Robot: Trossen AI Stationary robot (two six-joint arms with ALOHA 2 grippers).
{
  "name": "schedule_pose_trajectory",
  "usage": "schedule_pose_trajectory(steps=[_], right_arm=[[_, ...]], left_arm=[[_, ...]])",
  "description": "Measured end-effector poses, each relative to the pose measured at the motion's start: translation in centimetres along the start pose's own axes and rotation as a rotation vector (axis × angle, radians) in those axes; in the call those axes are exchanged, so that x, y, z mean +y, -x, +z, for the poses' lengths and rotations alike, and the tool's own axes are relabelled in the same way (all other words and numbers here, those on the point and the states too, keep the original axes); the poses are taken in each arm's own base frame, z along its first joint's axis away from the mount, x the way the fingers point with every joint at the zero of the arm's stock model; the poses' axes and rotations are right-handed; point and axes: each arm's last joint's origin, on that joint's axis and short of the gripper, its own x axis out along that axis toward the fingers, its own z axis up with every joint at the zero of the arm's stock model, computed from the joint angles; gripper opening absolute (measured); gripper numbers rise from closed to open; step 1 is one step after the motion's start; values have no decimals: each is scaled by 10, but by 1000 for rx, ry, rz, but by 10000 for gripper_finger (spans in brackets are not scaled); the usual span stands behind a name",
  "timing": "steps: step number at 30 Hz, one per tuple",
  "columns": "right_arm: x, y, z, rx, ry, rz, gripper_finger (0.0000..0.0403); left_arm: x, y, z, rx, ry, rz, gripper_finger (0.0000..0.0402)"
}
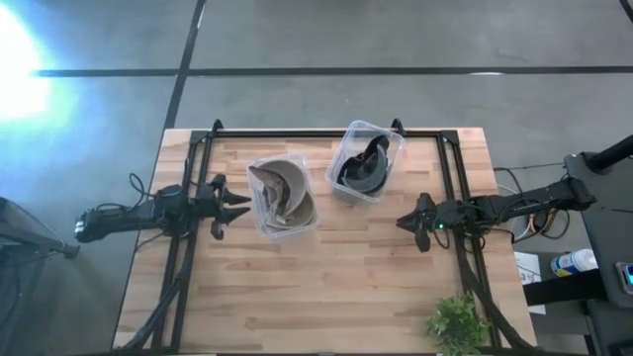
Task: Pick & Place hat
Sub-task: Return to Home Position
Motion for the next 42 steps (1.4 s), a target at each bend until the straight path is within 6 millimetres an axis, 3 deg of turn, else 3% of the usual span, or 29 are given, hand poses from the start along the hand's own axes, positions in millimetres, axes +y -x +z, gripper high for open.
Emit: schedule_pose_trajectory(steps=[13, 20, 26, 30, 35, 42], right_arm=[[0, 1, 0, -4, 13, 9, 83], [0, 12, 10, -148, -72, 62, 79], [7, 31, 28, -411, 182, 198, 71], [10, 38, 28, -505, 393, 289, 68], [4, 25, 19, -519, 418, 271, 72], [-1, 25, 21, -534, 500, 236, 82]], left_arm=[[0, 0, 0, -2, 0, -2, 131], [0, 0, 0, -3, 0, -2, 131], [0, 0, 0, -4, 0, -2, 131], [0, 0, 0, -4, 0, -2, 131], [0, 0, 0, -3, 0, -2, 131], [0, 0, 0, 0, 0, -2, 131]])
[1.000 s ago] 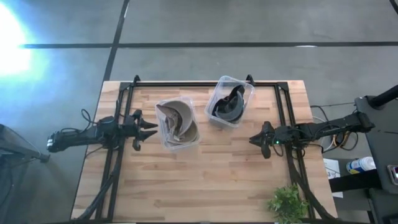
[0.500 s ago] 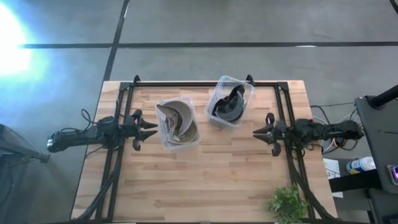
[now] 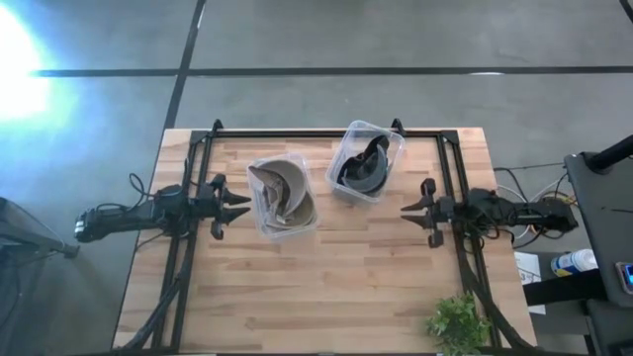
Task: Pick & Place hat
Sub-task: Return to Home Position
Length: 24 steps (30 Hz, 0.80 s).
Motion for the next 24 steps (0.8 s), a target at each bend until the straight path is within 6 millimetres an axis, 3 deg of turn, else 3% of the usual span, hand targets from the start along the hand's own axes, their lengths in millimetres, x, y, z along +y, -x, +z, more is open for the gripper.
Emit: schedule_pose_trajectory(steps=[8, 15, 24], right_arm=[[0, -3, -4, 54, 24, -3, 78], [0, -8, -11, 137, -88, -11, 68], [0, -11, -16, 194, -108, -14, 80]], left_arm=[[0, 0, 0, 0, 0, 0, 131], [0, 0, 0, 0, 0, 0, 131], [0, 0, 0, 0, 0, 1, 131]])
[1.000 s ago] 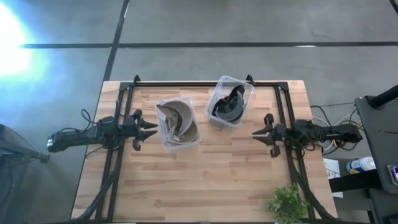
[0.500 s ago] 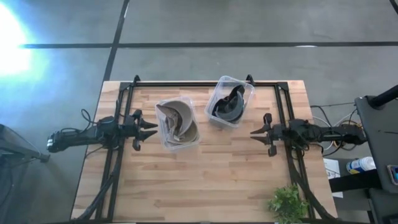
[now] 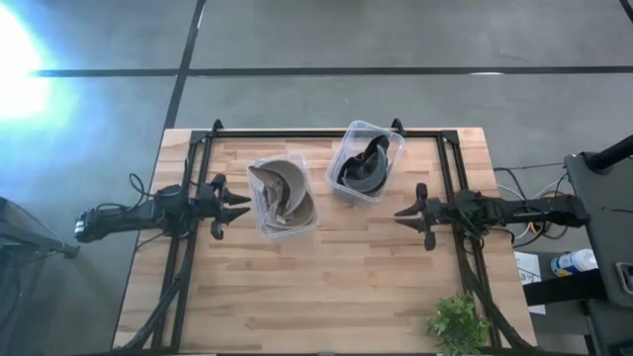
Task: Pick & Place hat
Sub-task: Return to Home Position
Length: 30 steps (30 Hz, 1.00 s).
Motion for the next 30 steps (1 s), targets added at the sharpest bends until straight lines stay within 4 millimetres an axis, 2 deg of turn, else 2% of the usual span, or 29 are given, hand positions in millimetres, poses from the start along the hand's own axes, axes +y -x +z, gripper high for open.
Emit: schedule_pose_trajectory(steps=[6, 17, 30], right_arm=[[0, -1, -1, 12, 0, -3, 84], [0, -1, -1, 12, 0, -3, 68], [0, -1, -1, 11, 0, -2, 84]], left_arm=[[0, 0, 0, 0, 0, 0, 131], [0, 0, 0, 0, 0, 0, 131], [0, 0, 0, 0, 0, 0, 131]])
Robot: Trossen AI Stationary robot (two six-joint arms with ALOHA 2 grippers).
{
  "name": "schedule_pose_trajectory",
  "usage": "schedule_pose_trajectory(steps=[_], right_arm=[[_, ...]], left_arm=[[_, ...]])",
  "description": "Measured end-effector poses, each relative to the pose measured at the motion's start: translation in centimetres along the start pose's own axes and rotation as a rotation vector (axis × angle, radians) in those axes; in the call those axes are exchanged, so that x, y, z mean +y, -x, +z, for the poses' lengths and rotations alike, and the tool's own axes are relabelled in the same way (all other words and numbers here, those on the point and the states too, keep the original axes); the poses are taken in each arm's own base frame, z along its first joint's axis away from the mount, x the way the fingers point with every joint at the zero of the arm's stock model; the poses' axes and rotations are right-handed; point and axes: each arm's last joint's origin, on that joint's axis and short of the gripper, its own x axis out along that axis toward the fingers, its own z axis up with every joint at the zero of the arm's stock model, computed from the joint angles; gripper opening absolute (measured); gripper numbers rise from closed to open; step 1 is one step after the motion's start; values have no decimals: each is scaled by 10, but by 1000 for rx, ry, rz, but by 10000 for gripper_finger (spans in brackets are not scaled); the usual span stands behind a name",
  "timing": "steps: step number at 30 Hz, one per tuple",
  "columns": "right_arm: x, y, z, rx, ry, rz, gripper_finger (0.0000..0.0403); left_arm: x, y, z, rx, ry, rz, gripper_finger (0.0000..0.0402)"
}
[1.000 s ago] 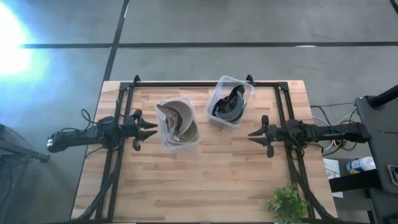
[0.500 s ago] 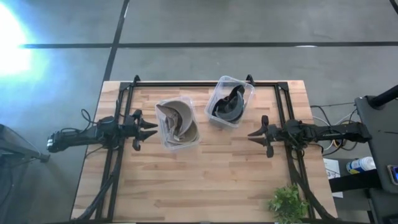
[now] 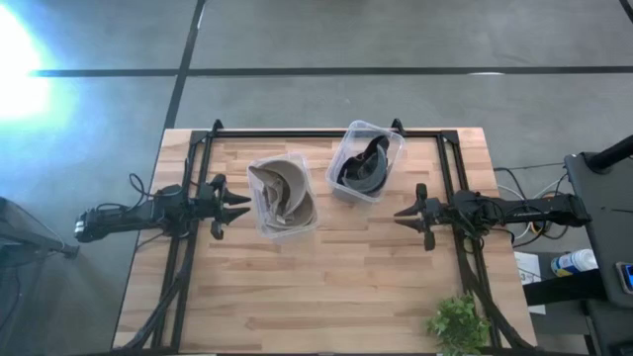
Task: Pick & Place hat
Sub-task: Return to Home Position
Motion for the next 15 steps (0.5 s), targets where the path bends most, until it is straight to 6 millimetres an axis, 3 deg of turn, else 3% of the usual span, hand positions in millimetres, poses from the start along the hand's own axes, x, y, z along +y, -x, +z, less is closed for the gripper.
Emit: schedule_pose_trajectory(steps=[15], right_arm=[[0, 0, 0, 0, 0, 1, 68]], left_arm=[[0, 0, 0, 0, 0, 0, 131]])
